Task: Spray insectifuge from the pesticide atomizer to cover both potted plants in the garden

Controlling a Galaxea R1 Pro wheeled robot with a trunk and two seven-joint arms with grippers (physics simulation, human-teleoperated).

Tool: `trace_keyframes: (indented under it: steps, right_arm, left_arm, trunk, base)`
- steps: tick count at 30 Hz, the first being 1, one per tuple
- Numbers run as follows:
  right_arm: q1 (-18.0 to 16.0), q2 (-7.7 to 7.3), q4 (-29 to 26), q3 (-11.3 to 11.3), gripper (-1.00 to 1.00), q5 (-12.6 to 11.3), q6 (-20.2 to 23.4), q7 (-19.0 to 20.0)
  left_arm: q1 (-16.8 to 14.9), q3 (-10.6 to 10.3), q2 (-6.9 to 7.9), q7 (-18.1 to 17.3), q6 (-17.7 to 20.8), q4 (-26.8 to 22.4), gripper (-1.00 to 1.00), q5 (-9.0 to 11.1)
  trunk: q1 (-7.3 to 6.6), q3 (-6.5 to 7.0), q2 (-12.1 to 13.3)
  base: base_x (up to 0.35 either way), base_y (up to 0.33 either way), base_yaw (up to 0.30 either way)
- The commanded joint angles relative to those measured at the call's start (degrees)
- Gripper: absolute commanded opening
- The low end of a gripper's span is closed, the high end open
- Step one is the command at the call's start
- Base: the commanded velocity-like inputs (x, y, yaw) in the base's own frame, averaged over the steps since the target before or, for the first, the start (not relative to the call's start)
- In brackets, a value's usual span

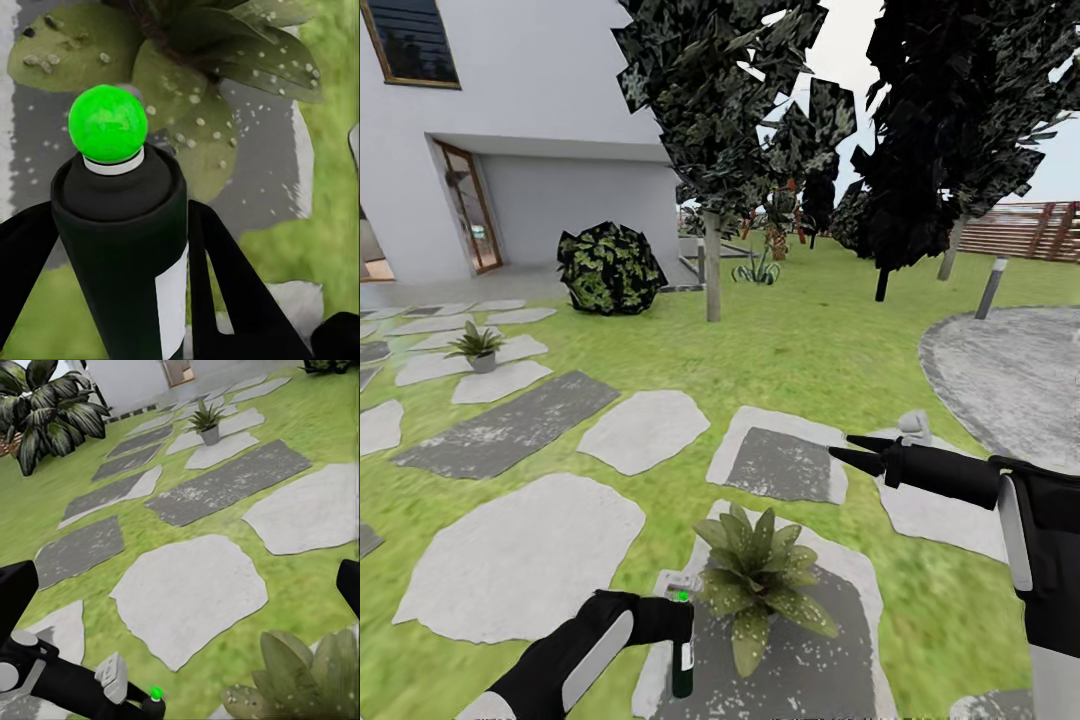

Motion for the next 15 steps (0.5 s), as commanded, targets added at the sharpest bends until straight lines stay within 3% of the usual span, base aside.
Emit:
trace_keyframes:
  steps: [1, 3, 6, 9, 13, 15]
  right_arm:
    - [0.0, 0.0, 0.0, 0.0, 1.0, -0.1, 0.5, 0.1]
    - [0.0, 0.0, 0.0, 0.1, 1.0, -0.1, 0.5, 0.1]
    - [0.2, -0.01, 0.0, 0.0, 1.0, -0.1, 0.5, 0.2]
    - [0.3, -0.02, 0.0, -0.1, 1.0, -0.2, 0.5, 0.2]
    - [0.4, -0.02, 0.0, -0.1, 1.0, -0.2, 0.2, 0.2]
    - [0.4, -0.01, 0.0, -0.1, 1.0, -0.2, 0.1, 0.2]
  left_arm:
    - [-0.1, -0.1, -0.28, -0.1, 0.4, -0.1, -1.0, -1.6]
    - [-0.2, 0.2, -1.44, -0.1, 0.8, 0.3, -1.0, -4.7]
    - [-0.6, 0.6, -2.63, 0.2, 3.4, 0.7, -1.0, -6.7]
    - [-2.2, 0.7, -3.73, 1.2, 5.5, 2.8, -1.0, -7.1]
    - [-2.9, 0.9, -4.46, 2.2, 5.2, 5.5, -1.0, -7.1]
    - [-3.0, 2.8, -4.32, 2.3, 3.9, 5.8, -1.0, -7.1]
  trunk:
    - [-0.01, -0.06, 0.0]
    - [-0.01, -0.06, 0.0]
    - [-0.01, -0.06, 0.0]
    - [-0.01, -0.06, 0.0]
    - [-0.01, -0.06, 0.0]
    - [-0.01, -0.06, 0.0]
  base:
    - [0.006, 0.008, -0.276]
    - [0.003, 0.004, -0.236]
    - [0.001, 0.001, -0.09]
    - [0.0, 0.0, -0.025]
    - [0.0, 0.0, -0.005]
    - [0.0, 0.0, -0.001]
